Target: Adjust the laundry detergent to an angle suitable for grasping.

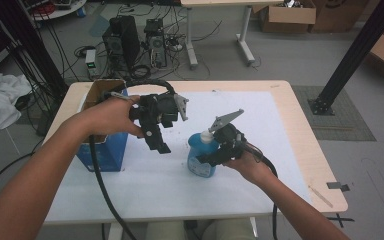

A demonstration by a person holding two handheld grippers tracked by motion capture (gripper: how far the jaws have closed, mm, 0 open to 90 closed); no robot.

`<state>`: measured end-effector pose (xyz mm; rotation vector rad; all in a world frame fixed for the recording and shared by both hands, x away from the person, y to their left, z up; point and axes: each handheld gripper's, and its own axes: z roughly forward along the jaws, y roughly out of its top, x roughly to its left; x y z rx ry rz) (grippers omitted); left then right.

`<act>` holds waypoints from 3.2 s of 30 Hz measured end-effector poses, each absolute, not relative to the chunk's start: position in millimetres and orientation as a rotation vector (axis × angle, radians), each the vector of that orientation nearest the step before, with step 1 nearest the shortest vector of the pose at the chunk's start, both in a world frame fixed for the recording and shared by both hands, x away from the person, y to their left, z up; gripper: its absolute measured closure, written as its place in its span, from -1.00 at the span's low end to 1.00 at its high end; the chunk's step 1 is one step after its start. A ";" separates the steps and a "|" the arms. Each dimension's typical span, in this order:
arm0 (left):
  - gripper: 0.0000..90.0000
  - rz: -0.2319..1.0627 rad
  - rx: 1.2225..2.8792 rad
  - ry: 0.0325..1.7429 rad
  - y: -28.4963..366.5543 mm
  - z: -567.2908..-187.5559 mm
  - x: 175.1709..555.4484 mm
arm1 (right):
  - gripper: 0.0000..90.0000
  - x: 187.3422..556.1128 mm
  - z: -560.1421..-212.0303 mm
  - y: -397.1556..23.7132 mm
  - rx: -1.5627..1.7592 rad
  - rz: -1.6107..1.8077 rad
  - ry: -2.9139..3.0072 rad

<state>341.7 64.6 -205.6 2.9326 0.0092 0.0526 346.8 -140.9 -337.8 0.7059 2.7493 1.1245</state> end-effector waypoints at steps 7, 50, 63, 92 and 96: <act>-0.49 0.049 2.932 0.012 64.6 -205.8 340.9 | -0.38 346.2 -336.5 -140.9 0.705 1.126 2.748; -0.47 0.044 2.936 0.024 67.1 -207.1 344.4 | -0.04 344.1 -328.5 -137.4 0.474 1.042 2.763; -0.47 0.048 2.933 0.047 69.8 -207.0 345.0 | -0.03 361.1 -313.8 -145.0 0.190 1.065 2.883; -0.47 0.040 2.951 0.073 66.2 -209.9 349.9 | -0.03 381.0 -321.3 -140.2 -0.163 1.243 2.917; -0.47 0.037 2.951 0.076 65.8 -210.5 350.0 | -0.03 380.8 -325.7 -139.0 -0.173 1.245 2.920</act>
